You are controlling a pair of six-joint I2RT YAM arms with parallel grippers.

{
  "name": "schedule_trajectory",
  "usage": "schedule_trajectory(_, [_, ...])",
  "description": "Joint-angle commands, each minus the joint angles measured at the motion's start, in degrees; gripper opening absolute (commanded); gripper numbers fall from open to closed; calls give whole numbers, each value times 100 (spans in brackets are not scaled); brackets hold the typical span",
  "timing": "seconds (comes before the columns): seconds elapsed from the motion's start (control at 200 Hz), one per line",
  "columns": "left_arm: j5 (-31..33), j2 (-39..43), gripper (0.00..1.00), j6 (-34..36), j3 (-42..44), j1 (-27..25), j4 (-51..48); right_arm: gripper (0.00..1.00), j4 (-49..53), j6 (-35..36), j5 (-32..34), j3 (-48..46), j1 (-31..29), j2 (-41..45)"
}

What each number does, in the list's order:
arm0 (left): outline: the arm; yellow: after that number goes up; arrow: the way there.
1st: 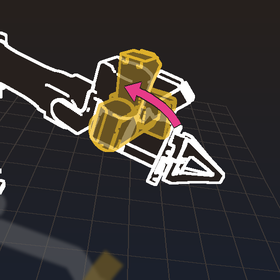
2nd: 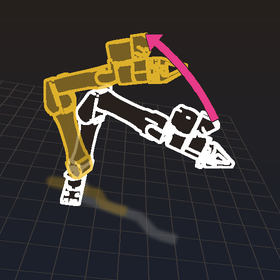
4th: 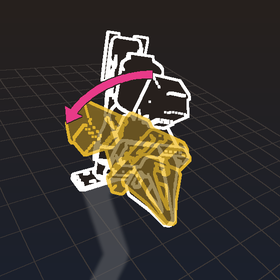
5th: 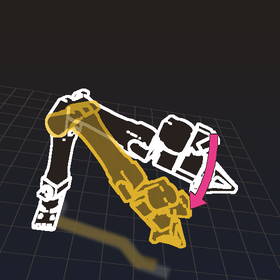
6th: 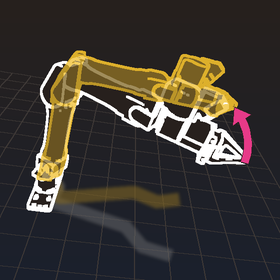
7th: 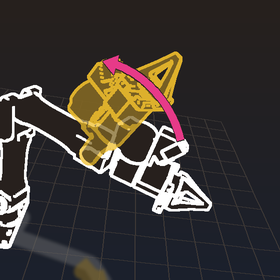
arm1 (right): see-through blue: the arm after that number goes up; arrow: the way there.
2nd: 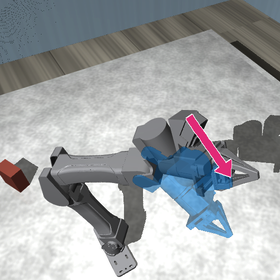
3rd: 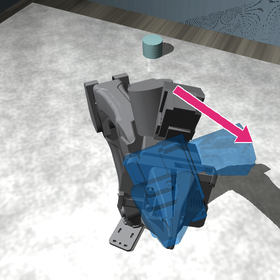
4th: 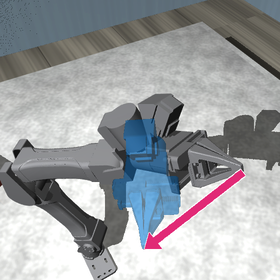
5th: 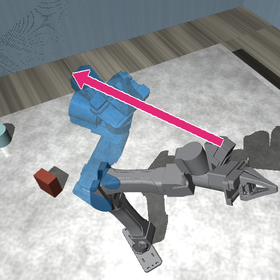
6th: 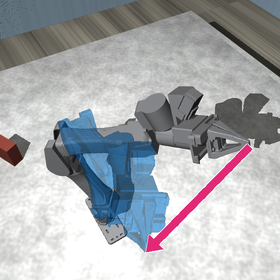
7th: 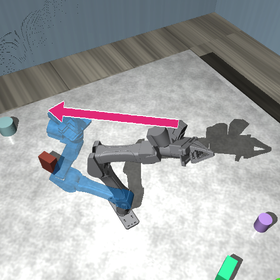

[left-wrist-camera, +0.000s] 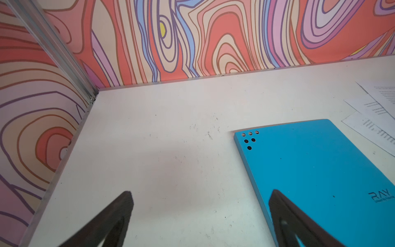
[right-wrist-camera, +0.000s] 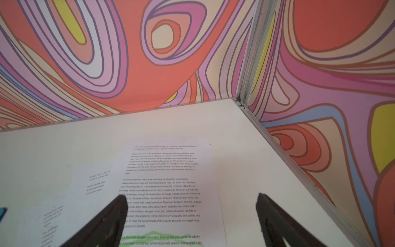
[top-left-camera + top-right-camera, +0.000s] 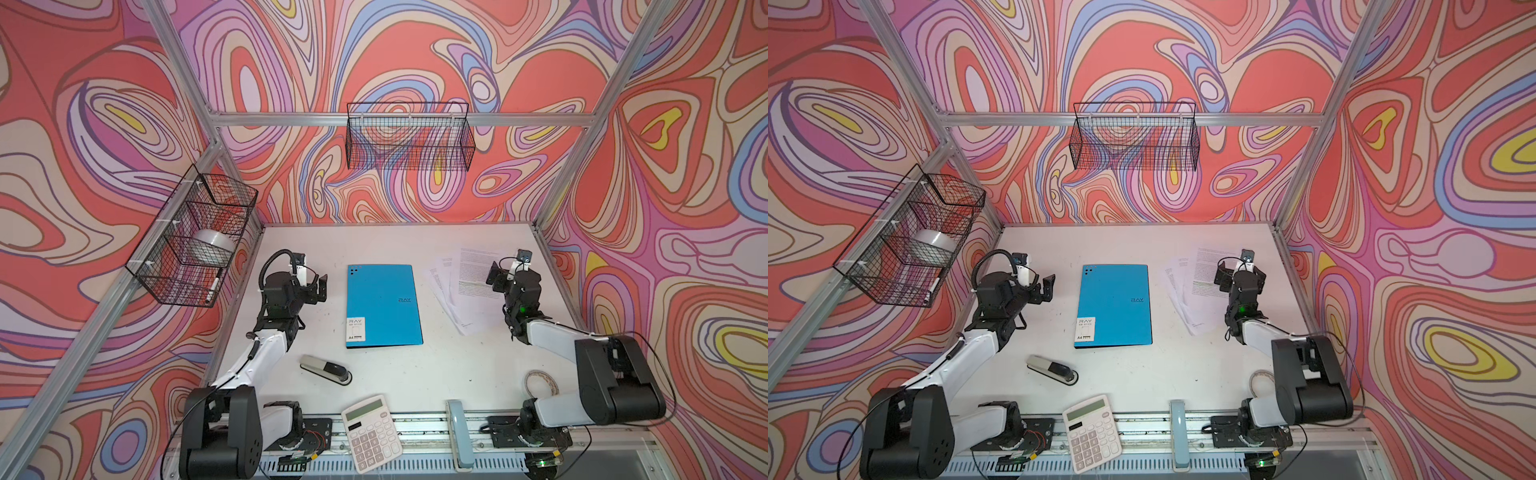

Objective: Put the files into the folder

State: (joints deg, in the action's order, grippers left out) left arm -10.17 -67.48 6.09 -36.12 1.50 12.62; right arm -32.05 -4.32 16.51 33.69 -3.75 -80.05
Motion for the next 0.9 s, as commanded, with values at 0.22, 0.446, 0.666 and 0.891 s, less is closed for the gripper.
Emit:
schedule_trajectory(0.22, [-812,232,100,2002,-2133,-82,-5401,99,4562,-2359,-553,1451,-12,1438])
schedule_trajectory(0.446, [-343,288,100,3512,-2542,-853,-6894,99,6140,-2691,-2030,1779,-150,1627])
schedule_trajectory(0.666, [965,197,100,3895,-2195,-2670,-6966,98,7104,-2781,-2736,2054,-960,1175])
schedule_trajectory(0.891, [1944,-179,100,3781,-1638,-4209,-6142,94,6828,-3342,-3250,1630,-1415,1456])
